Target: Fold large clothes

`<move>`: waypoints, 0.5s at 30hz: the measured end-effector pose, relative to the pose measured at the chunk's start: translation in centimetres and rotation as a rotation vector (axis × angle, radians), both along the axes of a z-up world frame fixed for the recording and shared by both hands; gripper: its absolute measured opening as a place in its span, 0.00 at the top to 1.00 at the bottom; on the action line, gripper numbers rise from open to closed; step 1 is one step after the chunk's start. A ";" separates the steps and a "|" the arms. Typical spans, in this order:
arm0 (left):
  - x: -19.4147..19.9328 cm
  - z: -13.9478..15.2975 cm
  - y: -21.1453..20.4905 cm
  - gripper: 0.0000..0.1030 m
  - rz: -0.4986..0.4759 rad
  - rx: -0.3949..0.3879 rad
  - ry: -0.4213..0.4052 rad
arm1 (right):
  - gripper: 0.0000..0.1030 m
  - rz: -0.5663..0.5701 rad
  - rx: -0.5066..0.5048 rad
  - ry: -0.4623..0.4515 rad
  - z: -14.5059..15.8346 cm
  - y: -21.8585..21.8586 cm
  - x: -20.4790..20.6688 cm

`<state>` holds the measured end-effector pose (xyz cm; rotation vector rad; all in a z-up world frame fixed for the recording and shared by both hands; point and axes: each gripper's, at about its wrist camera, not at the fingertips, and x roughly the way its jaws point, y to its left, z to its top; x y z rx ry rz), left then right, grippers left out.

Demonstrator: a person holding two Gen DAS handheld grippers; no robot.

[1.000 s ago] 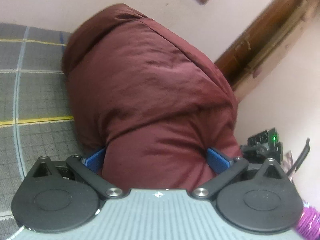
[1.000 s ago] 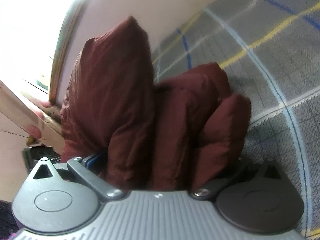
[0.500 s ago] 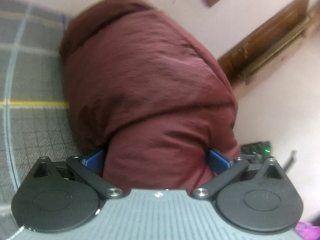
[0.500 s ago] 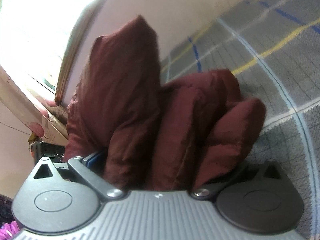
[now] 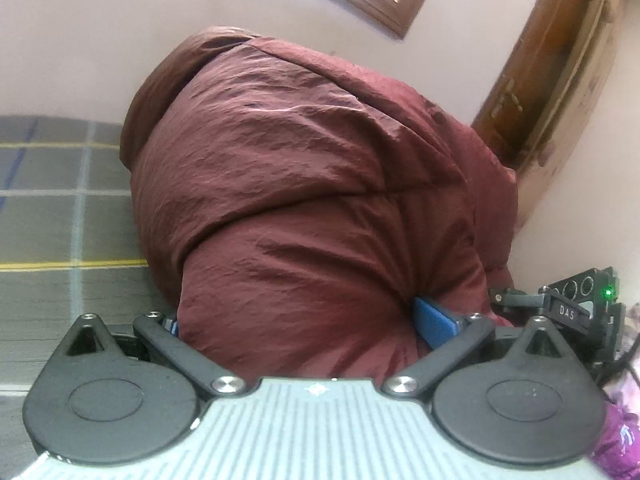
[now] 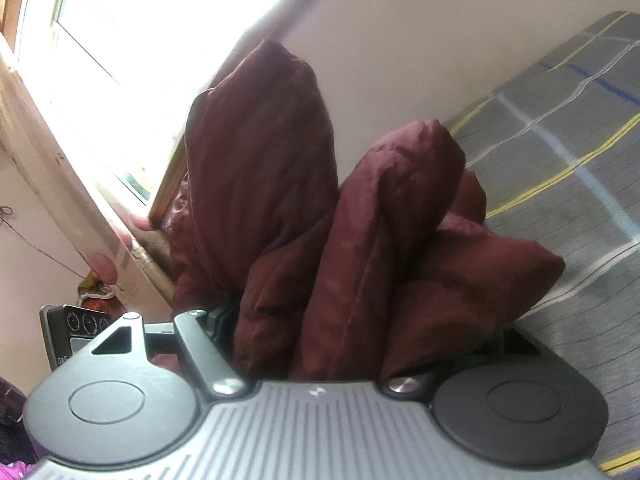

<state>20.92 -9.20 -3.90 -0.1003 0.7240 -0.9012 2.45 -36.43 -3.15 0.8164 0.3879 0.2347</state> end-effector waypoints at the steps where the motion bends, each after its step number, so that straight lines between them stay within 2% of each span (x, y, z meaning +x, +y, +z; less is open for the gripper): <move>1: -0.3 0.3 0.4 0.02 0.012 0.006 -0.009 | 0.27 0.005 0.010 -0.004 -0.1 0.4 0.2; 4: -0.6 0.9 1.7 0.02 0.047 0.021 -0.032 | 0.27 0.027 0.027 -0.016 -0.1 1.5 1.1; 13: -0.7 1.0 2.0 0.02 0.166 0.035 -0.076 | 0.27 0.121 0.051 -0.054 1.3 6.2 4.8; 15: -0.6 1.4 3.7 0.02 0.191 0.040 -0.087 | 0.27 0.145 0.058 -0.059 1.1 7.2 6.3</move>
